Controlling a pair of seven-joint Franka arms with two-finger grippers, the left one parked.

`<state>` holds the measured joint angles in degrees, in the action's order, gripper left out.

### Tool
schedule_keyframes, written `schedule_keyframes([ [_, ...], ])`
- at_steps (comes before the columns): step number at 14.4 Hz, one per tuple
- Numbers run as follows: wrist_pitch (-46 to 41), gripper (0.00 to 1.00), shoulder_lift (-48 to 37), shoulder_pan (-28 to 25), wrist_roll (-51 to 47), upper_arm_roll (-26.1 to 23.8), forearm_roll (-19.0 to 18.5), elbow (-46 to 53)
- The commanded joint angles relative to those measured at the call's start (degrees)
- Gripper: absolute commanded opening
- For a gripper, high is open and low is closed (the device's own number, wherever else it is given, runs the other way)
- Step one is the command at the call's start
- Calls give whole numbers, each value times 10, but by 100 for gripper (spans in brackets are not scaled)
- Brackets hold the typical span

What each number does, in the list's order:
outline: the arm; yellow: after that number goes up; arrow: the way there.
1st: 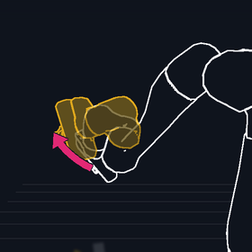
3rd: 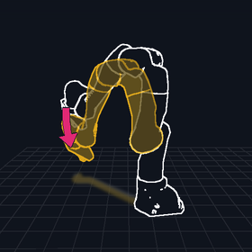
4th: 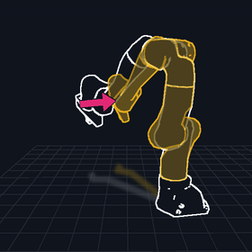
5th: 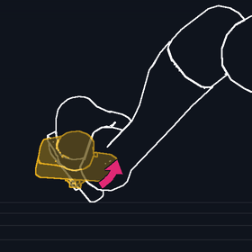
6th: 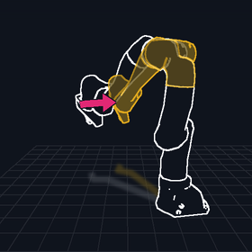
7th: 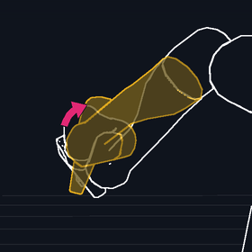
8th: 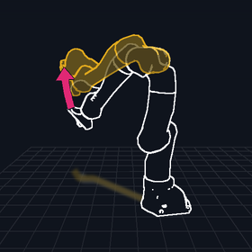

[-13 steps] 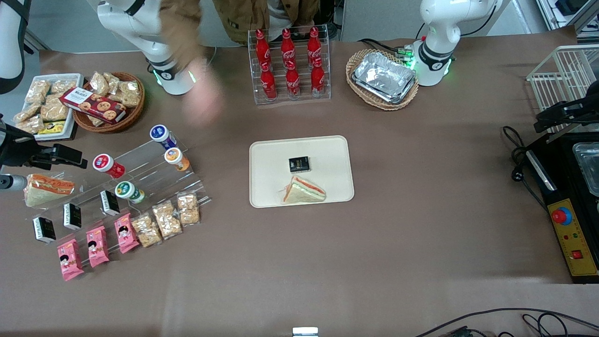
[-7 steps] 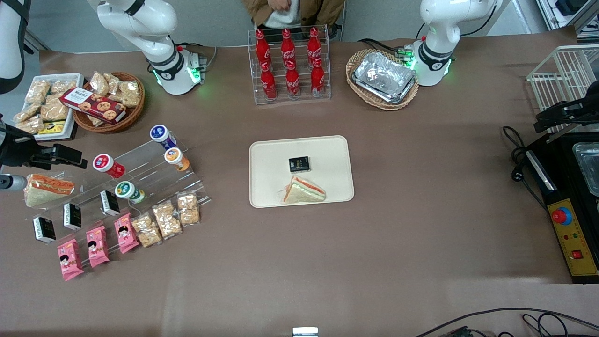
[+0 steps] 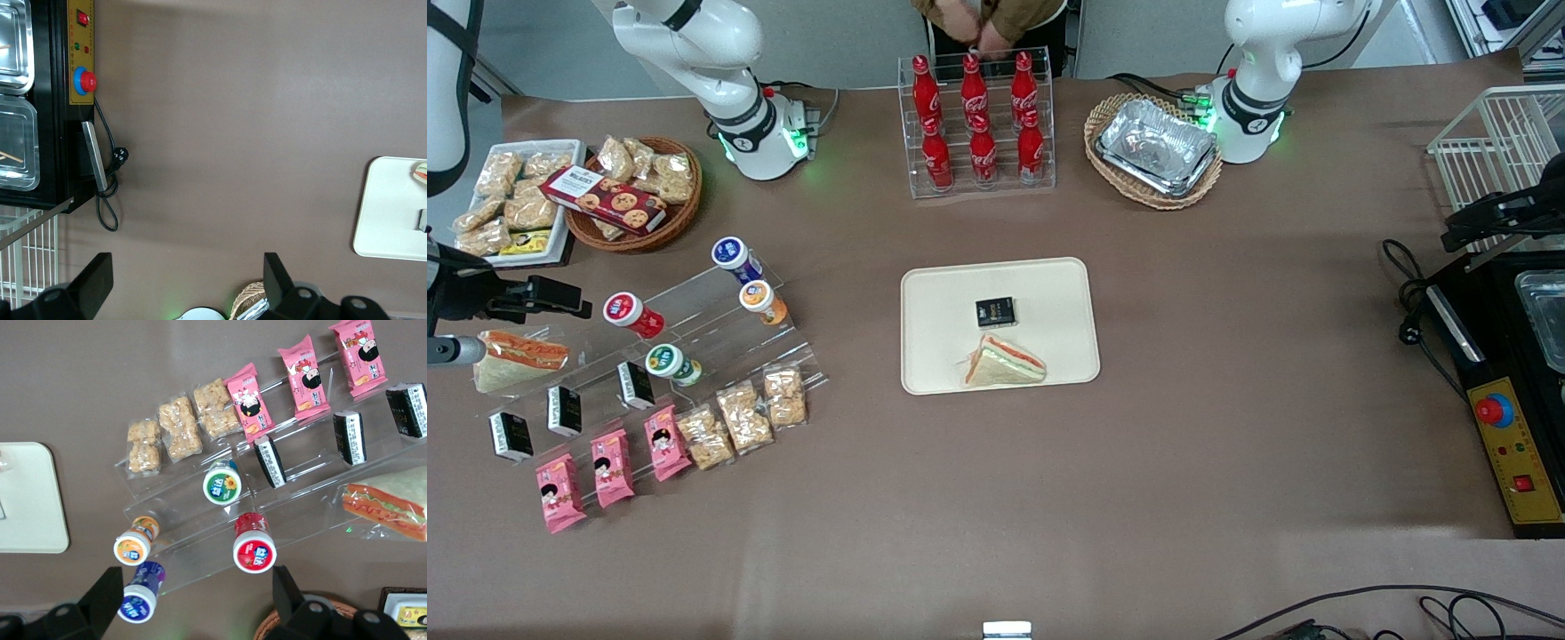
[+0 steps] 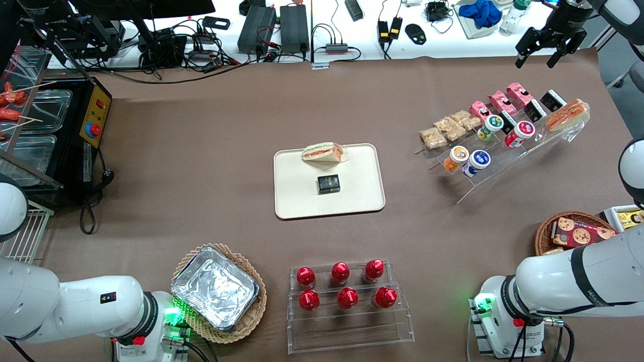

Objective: Place green gum on tray
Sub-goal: 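Move the right gripper toward the green-labelled gum bottle on the rack, then lower the right gripper around the green-labelled gum bottle and close it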

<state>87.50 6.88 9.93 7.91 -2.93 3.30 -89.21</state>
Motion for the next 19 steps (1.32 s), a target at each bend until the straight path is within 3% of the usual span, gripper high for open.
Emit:
schedule_keyframes([
  [1, 58, 100, -6, 20, 65, -5, -7, -52],
  [8, 245, 100, -63, 17, 129, -7, -9, -236],
  [10, 264, 100, -56, 16, 129, -8, -9, -245],
  [14, 382, 100, -56, 15, 130, -12, -9, -329],
  [19, 435, 100, -25, 8, 139, -12, -9, -351],
])
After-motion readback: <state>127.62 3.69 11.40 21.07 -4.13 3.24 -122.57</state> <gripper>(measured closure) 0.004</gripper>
